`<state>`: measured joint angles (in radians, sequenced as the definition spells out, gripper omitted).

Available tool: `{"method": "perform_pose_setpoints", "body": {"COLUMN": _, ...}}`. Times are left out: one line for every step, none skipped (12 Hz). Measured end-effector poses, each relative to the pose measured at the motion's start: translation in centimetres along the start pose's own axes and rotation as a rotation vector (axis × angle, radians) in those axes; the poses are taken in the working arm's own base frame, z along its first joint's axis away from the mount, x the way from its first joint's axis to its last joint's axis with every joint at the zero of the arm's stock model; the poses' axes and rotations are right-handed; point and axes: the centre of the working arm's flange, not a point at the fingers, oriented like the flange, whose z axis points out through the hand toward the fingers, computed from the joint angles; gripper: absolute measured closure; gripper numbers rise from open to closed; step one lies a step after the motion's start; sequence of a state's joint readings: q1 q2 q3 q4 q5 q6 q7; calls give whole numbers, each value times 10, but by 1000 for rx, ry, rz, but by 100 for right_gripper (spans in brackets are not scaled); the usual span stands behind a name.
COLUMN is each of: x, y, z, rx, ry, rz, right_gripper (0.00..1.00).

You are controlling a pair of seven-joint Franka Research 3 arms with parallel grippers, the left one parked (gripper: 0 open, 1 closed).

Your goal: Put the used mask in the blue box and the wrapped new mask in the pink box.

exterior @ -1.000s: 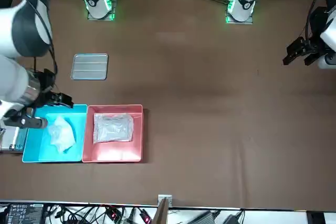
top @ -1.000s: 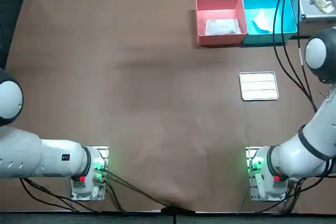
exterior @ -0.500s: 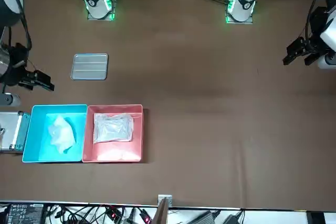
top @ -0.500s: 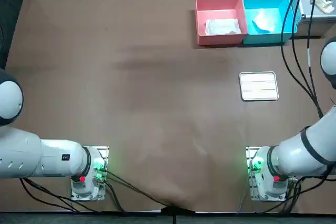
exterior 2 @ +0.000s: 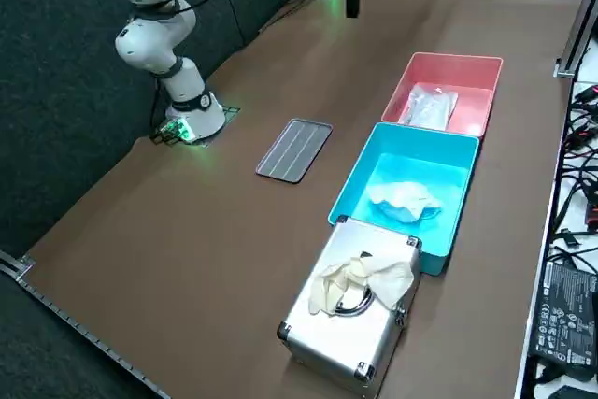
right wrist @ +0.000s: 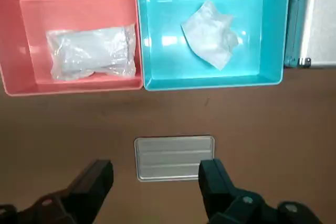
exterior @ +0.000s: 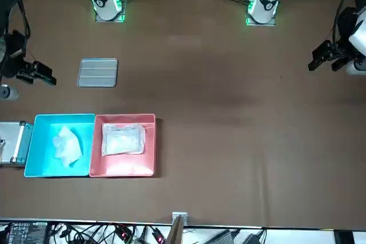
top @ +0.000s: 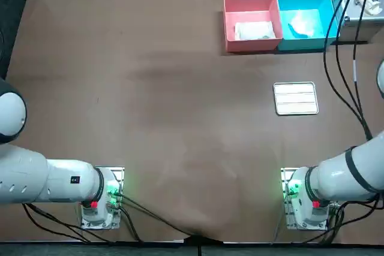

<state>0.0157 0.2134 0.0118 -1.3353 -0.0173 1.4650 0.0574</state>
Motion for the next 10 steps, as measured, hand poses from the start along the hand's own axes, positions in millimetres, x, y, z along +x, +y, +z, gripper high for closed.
{"method": "perform_pose_setpoints", "body": {"x": -11, "y": 0, "z": -1, "rx": -1, "ry": -2, "rz": 0, "right_gripper": 0}}
{"method": "perform_pose_setpoints", "body": {"x": -24, "y": 1, "z": -3, "rx": -1, "ry": -3, "rz": 0, "right_gripper": 0}}
{"method": "perform_pose_setpoints", "body": {"x": -49, "y": 3, "z": -8, "rx": -2, "ry": -4, "rz": 0, "right_gripper": 0}}
{"method": "perform_pose_setpoints", "body": {"x": -60, "y": 4, "z": -10, "rx": -2, "ry": -3, "rz": 1, "right_gripper": 0}}
{"method": "perform_pose_setpoints", "body": {"x": -70, "y": 6, "z": -11, "rx": -2, "ry": 1, "rz": 4, "right_gripper": 0}}
{"method": "perform_pose_setpoints", "body": {"x": -79, "y": 10, "z": -11, "rx": -2, "ry": 4, "rz": 10, "right_gripper": 0}}
{"method": "perform_pose_setpoints", "body": {"x": -86, "y": 14, "z": -10, "rx": 0, "ry": 6, "rz": 17, "right_gripper": 0}}
{"method": "perform_pose_setpoints", "body": {"x": -91, "y": 18, "z": -10, "rx": 1, "ry": 8, "rz": 24, "right_gripper": 0}}
{"method": "perform_pose_setpoints", "body": {"x": -95, "y": 21, "z": -9, "rx": 2, "ry": 9, "rz": 28, "right_gripper": 0}}
{"method": "perform_pose_setpoints", "body": {"x": -97, "y": 22, "z": -9, "rx": 3, "ry": 7, "rz": 30, "right_gripper": 0}}
